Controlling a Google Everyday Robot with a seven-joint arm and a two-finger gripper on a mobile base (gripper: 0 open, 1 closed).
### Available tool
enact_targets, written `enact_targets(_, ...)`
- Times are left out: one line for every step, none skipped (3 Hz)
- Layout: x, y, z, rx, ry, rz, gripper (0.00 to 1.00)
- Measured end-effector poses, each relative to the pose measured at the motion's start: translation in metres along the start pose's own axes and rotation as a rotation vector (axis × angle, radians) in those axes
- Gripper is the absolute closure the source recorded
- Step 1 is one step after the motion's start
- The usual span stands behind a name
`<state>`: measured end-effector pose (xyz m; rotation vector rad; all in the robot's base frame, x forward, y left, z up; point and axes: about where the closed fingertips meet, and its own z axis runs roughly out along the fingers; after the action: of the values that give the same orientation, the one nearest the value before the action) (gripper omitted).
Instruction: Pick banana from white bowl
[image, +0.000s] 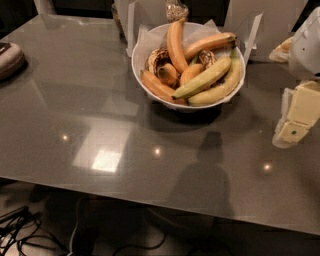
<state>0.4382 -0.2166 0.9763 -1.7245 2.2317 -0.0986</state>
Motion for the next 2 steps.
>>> enact_targets(0.0, 0.0, 0.0, 0.0, 0.0, 0.0, 0.0)
enact_targets(-0.0059, -0.0077, 0.0026, 0.046, -0.053, -0.034, 0.0)
